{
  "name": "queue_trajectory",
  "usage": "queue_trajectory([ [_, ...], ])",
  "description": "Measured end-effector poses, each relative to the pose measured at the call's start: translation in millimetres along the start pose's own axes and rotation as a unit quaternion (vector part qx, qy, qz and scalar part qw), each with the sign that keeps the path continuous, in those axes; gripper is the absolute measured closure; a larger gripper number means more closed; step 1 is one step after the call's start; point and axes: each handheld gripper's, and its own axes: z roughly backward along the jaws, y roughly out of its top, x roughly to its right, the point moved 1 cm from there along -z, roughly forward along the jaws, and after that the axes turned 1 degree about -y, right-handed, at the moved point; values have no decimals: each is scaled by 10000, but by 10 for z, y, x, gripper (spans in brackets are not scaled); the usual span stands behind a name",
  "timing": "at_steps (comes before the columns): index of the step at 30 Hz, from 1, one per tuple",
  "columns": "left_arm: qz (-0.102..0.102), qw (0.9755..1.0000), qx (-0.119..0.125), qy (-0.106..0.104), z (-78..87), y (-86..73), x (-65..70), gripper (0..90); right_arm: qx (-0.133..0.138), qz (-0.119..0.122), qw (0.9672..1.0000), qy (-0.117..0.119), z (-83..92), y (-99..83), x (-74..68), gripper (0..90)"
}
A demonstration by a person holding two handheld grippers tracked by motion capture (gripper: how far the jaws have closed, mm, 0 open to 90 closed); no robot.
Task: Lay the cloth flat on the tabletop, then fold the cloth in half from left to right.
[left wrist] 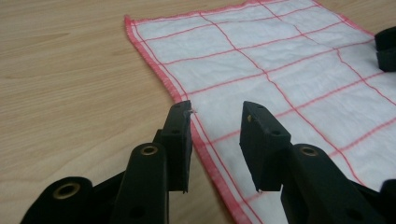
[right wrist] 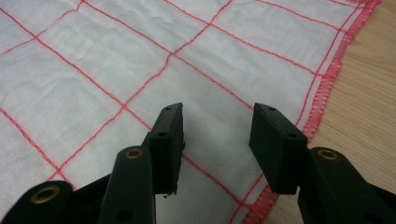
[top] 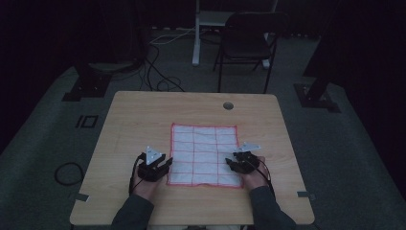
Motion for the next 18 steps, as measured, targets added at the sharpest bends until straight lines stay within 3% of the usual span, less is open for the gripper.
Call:
queue_trajectory([
  [18,388,9982,-429,158,-435,98,-188,576,18,-32,10000,-14,0,-4,-6,541],
])
